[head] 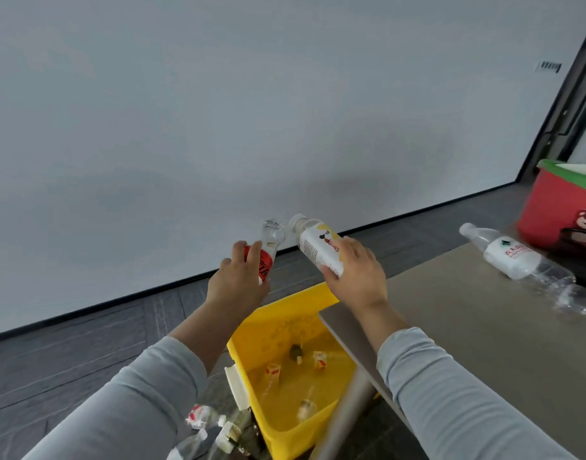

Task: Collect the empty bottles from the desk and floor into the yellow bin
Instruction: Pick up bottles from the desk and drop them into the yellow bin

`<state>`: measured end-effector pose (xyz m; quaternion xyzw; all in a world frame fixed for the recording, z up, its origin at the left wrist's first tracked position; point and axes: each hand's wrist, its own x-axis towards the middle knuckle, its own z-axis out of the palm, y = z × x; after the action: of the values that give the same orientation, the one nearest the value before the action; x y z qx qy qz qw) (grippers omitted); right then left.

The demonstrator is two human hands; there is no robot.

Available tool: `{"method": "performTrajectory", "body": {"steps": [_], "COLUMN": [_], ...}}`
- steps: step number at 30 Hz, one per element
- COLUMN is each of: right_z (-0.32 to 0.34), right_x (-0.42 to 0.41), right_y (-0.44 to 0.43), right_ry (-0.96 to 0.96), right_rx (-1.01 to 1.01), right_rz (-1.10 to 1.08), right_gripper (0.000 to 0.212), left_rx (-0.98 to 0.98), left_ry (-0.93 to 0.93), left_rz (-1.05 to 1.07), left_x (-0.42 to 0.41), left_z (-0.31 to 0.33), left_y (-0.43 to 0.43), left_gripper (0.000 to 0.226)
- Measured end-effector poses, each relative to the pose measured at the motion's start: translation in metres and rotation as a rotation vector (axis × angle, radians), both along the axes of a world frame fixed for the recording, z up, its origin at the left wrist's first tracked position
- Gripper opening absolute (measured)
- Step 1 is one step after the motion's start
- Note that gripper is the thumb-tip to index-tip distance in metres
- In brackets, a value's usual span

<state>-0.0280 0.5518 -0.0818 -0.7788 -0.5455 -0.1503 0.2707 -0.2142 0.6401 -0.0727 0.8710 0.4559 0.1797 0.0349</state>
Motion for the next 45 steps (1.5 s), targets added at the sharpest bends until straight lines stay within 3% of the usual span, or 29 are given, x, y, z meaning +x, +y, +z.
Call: {"method": "performTrajectory", "body": {"steps": [10,19,23,36,45], "right_z": [-0.010,-0.011,-0.011,-0.004,0.021], "right_x": [0.021,0.020,0.018,0.007,0.014], "right_y": [0.038,0.034,0.028,-0.001,-0.075], "right_ry": [0.009,0.056,0.059,0.014,-0.045], "right_rx": [-0.169,-0.124,-0.113,-0.169,-0.154], "right_rz": [-0.110,-0.093,-0.107,-0.126,-0.209], "right_gripper": [0.042,0.038,0.037,0.036,0.037], "left_rx": [0.006,-0.046,-0.112,0.042,0.154], "left_ry": [0.036,0.063,0.169,0.135,0.070], "left_rz": [-0.011,-0.110,-0.121,-0.160,-0.256], "left_x": [0.002,0.034,0.051,0.038,0.051], "left_z": [-0.020,-0.033,-0.036,-0.023,0.021], "left_y": [0.028,0.030,0.037,0.003,-0.050], "left_gripper": [0.069,0.071,0.083,0.049,0.043]}}
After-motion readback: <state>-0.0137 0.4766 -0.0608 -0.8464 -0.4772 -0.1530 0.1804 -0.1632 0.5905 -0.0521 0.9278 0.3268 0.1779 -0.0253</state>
